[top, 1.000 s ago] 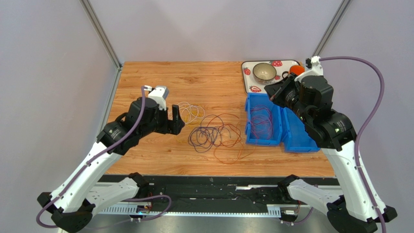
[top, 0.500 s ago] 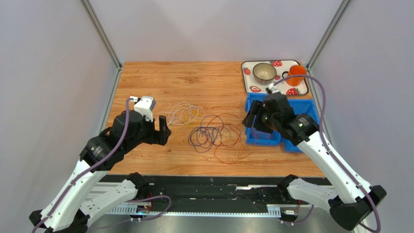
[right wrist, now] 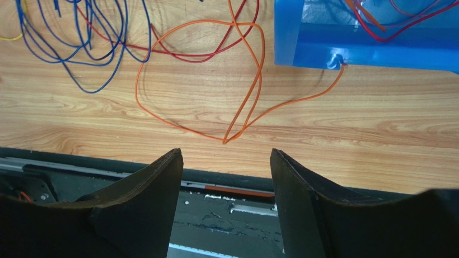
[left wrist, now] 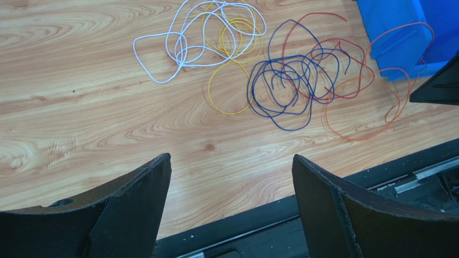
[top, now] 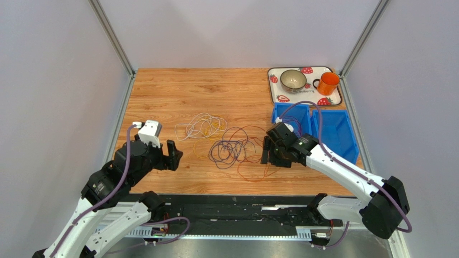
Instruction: Untangle the cables
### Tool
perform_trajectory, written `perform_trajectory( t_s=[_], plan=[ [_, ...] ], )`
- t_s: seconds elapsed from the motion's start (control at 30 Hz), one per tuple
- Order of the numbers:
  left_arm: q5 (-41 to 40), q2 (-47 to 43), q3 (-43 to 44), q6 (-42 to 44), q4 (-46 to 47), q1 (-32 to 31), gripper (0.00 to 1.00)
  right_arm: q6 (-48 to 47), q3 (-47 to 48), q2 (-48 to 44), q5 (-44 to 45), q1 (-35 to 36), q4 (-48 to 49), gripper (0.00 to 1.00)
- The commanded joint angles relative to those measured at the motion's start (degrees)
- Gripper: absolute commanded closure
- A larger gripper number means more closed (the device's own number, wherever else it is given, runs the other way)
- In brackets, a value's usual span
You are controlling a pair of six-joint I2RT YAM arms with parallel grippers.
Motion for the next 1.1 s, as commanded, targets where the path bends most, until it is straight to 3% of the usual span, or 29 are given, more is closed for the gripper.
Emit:
perform_trajectory(
  t_s=[0.0, 0.6, 0.8, 0.93, 1.07],
  plan=[
    [-1.16, -1.96, -1.06, 0.93, 4.27, 0.01, 0.10, 0.54, -1.16, 2.07, 2.13, 0.30, 6.59, 0.36],
    [-1.51, -2.23, -1.76, 0.93, 4.62, 0.01, 0.10, 1.32, -5.12, 8.93, 4.33, 0.30, 11.25, 0.54],
    [-1.78, -2.49, -1.85, 0.84, 4.62, -0.08, 0.10, 1.32, -5.83, 9.99, 3.88, 0.21, 13.19, 0.75],
    [-1.86, -2.40, -1.94, 0.93, 4.71, 0.01, 0.10, 1.06, -4.08, 9.02, 4.32, 0.30, 11.26, 0.97],
    [-2.04, -2.32, -2.11, 1.10, 4.88, 0.01, 0.10, 1.06, 0.40, 5.17, 4.85, 0.30, 5.82, 1.00]
  ],
)
